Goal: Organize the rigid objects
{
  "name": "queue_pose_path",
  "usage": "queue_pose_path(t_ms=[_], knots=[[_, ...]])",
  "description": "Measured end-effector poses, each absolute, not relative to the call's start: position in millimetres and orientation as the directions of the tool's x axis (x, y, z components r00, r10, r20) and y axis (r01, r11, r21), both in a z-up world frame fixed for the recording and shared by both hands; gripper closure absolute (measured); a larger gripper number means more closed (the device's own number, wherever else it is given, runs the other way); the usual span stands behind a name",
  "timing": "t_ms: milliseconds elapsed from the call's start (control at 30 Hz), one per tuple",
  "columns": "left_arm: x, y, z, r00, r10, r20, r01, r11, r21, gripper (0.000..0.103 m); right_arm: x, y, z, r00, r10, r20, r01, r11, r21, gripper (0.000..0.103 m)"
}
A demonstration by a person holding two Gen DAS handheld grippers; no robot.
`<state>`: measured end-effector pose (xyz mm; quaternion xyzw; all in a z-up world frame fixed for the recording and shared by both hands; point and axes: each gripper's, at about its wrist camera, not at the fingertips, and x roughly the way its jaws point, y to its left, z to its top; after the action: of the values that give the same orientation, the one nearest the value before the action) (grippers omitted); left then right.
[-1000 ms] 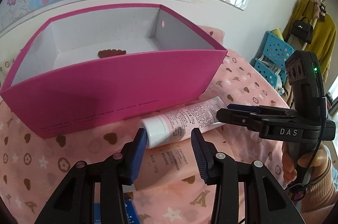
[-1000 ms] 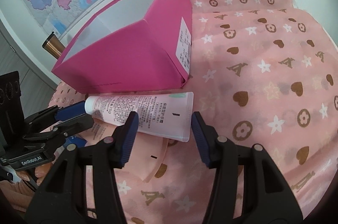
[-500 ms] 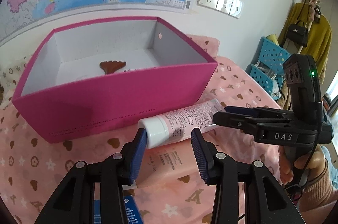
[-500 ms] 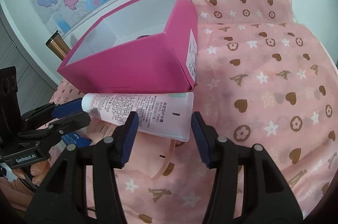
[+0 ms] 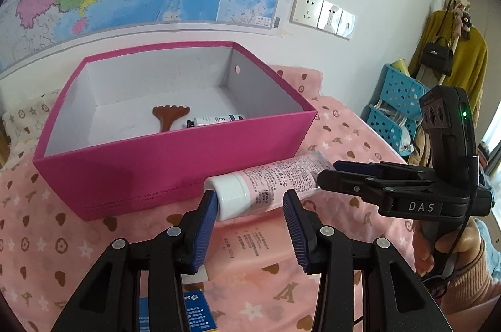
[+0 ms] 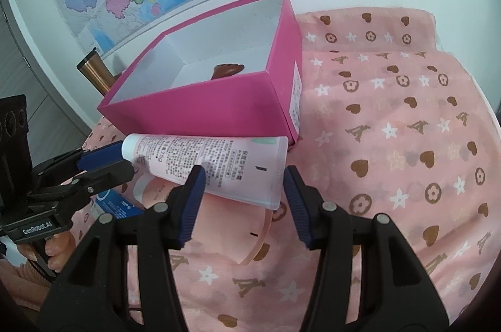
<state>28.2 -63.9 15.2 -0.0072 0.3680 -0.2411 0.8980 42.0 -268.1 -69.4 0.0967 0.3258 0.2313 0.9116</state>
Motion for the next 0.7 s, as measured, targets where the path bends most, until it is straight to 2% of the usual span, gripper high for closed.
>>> queue_pose_path(t_ms=[700], knots=[[22, -55, 37, 0.663, -0.441, -0.605, 0.434, 0.885, -0.168, 0.06, 32, -258, -47, 0.7, 0.495, -0.514, -0.397, 0.869, 0.296, 0.048]])
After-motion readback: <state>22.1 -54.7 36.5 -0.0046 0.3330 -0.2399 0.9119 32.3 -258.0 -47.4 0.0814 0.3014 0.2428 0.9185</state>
